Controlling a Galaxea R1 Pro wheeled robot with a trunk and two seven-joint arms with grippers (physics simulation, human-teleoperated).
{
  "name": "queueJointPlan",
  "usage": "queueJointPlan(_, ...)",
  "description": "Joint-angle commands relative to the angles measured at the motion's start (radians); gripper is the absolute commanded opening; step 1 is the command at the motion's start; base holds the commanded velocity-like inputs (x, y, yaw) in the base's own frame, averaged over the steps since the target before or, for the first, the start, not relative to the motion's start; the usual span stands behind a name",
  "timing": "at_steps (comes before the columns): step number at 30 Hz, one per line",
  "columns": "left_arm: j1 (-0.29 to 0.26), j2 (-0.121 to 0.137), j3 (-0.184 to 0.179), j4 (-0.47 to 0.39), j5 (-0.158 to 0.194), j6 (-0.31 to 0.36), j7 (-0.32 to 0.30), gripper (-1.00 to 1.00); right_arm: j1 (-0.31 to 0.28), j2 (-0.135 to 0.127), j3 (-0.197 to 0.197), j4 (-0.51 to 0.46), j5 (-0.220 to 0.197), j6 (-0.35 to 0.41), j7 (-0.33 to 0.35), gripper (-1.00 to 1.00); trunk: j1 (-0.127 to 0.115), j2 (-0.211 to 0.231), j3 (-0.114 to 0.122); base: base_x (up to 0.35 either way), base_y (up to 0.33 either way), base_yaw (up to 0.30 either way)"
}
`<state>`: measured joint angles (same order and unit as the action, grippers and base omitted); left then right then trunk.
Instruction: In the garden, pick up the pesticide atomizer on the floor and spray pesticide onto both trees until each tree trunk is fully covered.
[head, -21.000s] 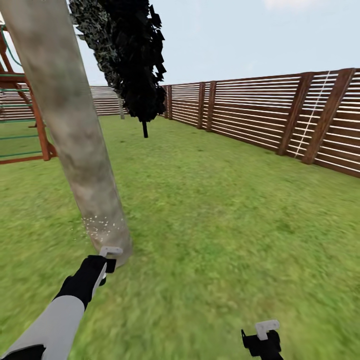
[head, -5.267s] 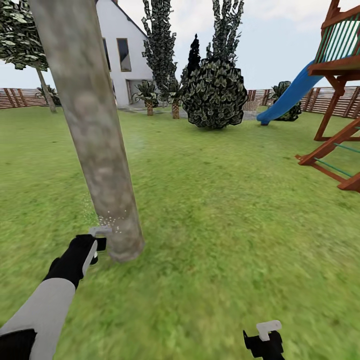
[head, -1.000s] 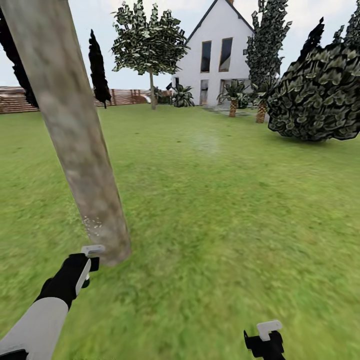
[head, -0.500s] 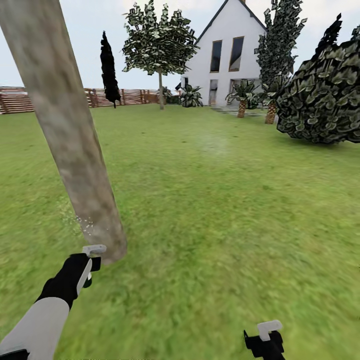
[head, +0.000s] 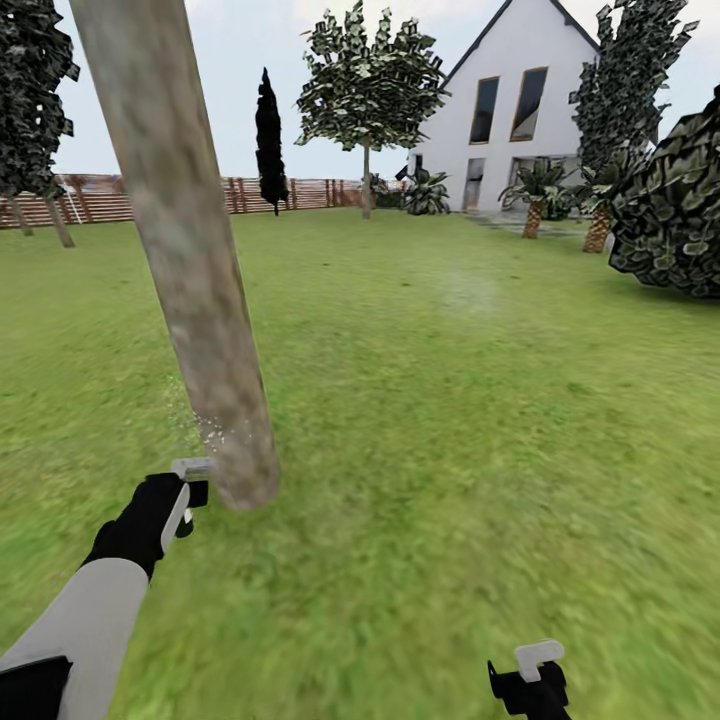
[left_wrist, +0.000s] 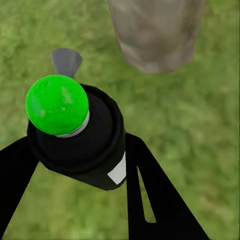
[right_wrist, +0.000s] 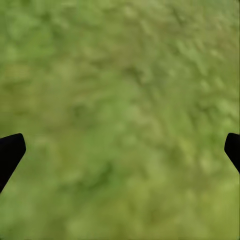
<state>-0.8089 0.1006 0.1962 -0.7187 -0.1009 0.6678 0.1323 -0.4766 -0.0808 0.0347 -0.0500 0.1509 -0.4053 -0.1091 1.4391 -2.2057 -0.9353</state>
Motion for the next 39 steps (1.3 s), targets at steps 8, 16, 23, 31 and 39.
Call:
queueJointPlan(8,-0.096,0.003,-0.006,-0.009,-0.019,0.024,-0.004,-1.0,0.0,-0.001,0.002,0.001,0.01,-0.001,-0.009,1.0,0.0,0.0,-0.001,0.0,0.0,0.061)
queueJointPlan(16,-0.095,0.005,-0.008,-0.01,-0.017,0.024,-0.005,-1.0,0.0,0.0,0.003,0.001,0.01,-0.001,-0.009,1.0,0.0,0.0,-0.001,0.223,-0.001,0.0)
queueJointPlan(23,-0.095,0.003,-0.008,-0.008,-0.017,0.024,-0.005,-1.0,0.0,0.0,0.003,0.001,0.01,-0.001,-0.009,1.0,0.0,0.0,-0.001,0.136,-0.199,0.0)
queueJointPlan(31,-0.094,0.004,-0.006,0.002,-0.017,0.023,-0.005,-1.0,0.0,0.0,0.003,0.001,0.01,-0.001,-0.009,1.0,0.0,0.0,-0.001,0.001,-0.274,0.0)
queueJointPlan(39,-0.049,0.014,0.0,0.004,-0.022,0.013,-0.004,-1.0,0.0,0.001,0.004,0.001,0.01,-0.001,-0.009,1.0,0.0,0.0,-0.001,0.108,-0.262,0.154)
